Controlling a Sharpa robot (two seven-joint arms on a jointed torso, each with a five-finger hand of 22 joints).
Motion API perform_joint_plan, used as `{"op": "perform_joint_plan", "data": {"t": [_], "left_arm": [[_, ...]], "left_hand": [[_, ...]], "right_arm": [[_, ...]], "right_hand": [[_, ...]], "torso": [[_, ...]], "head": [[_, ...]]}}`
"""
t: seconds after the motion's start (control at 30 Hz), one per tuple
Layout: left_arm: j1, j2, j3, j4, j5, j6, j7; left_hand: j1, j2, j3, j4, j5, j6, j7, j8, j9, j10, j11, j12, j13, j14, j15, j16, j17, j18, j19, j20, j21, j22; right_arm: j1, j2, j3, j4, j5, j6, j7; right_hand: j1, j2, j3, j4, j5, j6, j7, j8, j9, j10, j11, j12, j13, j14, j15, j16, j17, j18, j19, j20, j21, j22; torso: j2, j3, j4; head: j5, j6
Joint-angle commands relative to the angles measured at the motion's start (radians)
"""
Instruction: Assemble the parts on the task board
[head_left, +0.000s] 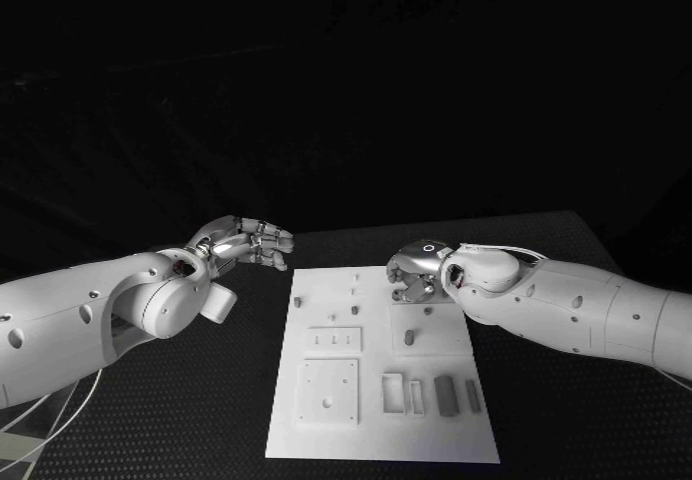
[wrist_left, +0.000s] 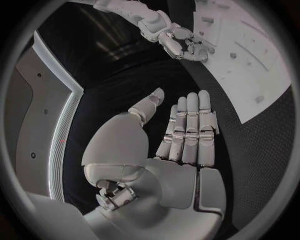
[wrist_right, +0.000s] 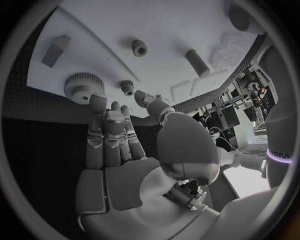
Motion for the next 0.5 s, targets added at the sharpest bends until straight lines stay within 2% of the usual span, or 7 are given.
{"op": "perform_joint_plan", "data": {"t": [0.03, 0.17, 0.2, 0.3, 0.37, 0.5], "left_arm": [[0.006, 0.000, 0.001, 0.007, 0.019, 0.008, 0.011], [0.009, -0.002, 0.001, 0.011, 0.019, 0.011, 0.012], [0.010, -0.002, 0.002, 0.011, 0.019, 0.011, 0.012], [0.011, -0.002, 0.002, 0.012, 0.019, 0.011, 0.012], [0.012, -0.002, 0.002, 0.012, 0.019, 0.010, 0.012], [0.012, -0.001, 0.002, 0.012, 0.020, 0.011, 0.012]], "left_hand": [[-0.011, 0.002, -0.006, 0.001, -0.001, 0.001, 0.003, -0.006, 0.002, 0.005, 0.003, -0.003, 0.001, -0.005, 0.000, -0.005, 0.001, 0.000, -0.001, -0.003, -0.004, 0.000], [-0.013, 0.002, -0.006, 0.002, -0.001, 0.001, 0.003, -0.006, 0.002, 0.004, 0.004, -0.005, 0.001, -0.005, 0.000, -0.006, 0.001, 0.000, -0.001, -0.003, -0.004, 0.000], [-0.013, 0.002, -0.006, 0.002, -0.001, 0.001, 0.003, -0.007, 0.002, 0.004, 0.004, -0.005, 0.001, -0.005, 0.000, -0.006, 0.001, 0.000, -0.001, -0.003, -0.005, 0.000], [-0.013, 0.002, -0.006, 0.002, -0.001, 0.001, 0.003, -0.007, 0.002, 0.004, 0.004, -0.005, 0.001, -0.005, 0.000, -0.006, 0.001, 0.000, -0.001, -0.003, -0.005, 0.000], [-0.013, 0.002, -0.006, 0.002, -0.001, 0.001, 0.003, -0.007, 0.002, 0.003, 0.004, -0.006, 0.001, -0.005, 0.000, -0.006, 0.001, 0.000, -0.001, -0.003, -0.005, 0.000], [-0.014, 0.002, -0.007, 0.002, -0.001, 0.001, 0.003, -0.007, 0.003, 0.003, 0.004, -0.006, 0.002, -0.005, 0.000, -0.007, 0.001, 0.000, -0.001, -0.003, -0.005, 0.000]], "right_arm": [[-0.001, 0.003, -0.001, -0.004, -0.029, 0.014, -0.008], [-0.001, 0.011, -0.001, -0.011, -0.030, 0.018, -0.008], [-0.001, 0.011, -0.001, -0.012, -0.031, 0.018, -0.007], [-0.003, 0.015, -0.003, -0.017, -0.034, 0.012, -0.008], [-0.006, 0.019, -0.004, -0.023, -0.040, -0.001, -0.011], [-0.007, 0.019, -0.004, -0.025, -0.047, -0.009, -0.015]], "right_hand": [[-0.007, 0.001, -0.004, 0.001, 0.003, 0.009, -0.001, 0.005, -0.002, 0.010, -0.002, 0.004, -0.002, -0.003, -0.005, 0.008, -0.003, 0.046, -0.006, -0.002, 0.007, 0.024], [-0.009, -0.001, -0.006, 0.001, 0.003, 0.009, -0.002, 0.004, -0.003, 0.011, -0.002, 0.003, -0.004, -0.004, -0.005, 0.010, -0.005, 0.046, -0.006, -0.002, 0.008, 0.024], [-0.009, -0.002, -0.006, 0.001, 0.003, 0.009, -0.002, 0.004, -0.003, 0.012, -0.003, 0.003, -0.004, -0.004, -0.005, 0.010, -0.006, 0.046, -0.006, -0.002, 0.008, 0.024], [-0.010, -0.002, -0.007, 0.001, 0.003, 0.013, -0.002, 0.005, -0.005, 0.022, -0.003, 0.006, -0.005, -0.004, -0.006, 0.015, -0.010, 0.046, -0.007, -0.002, 0.010, 0.024], [-0.010, -0.003, -0.007, 0.001, 0.003, 0.018, -0.001, 0.006, -0.006, 0.036, -0.004, 0.009, -0.005, -0.005, -0.007, 0.019, -0.015, 0.046, -0.007, -0.002, 0.011, 0.024], [-0.007, -0.004, -0.006, 0.000, 0.003, 0.030, -0.001, 0.010, -0.007, 0.061, -0.007, 0.017, -0.001, -0.007, -0.010, 0.023, -0.023, 0.046, -0.011, -0.001, 0.012, 0.023]], "torso": [[0.009, 0.0035, 0.0042], [0.012, 0.0040, 0.0061], [0.013, 0.0054, 0.0064], [0.017, 0.0061, 0.0098], [0.020, 0.0088, 0.0113], [0.026, 0.0106, 0.0149]], "head": [[-0.002, 0.000], [-0.003, 0.001], [-0.003, 0.001], [-0.005, 0.001], [-0.004, 0.001], [-0.002, 0.004]]}}
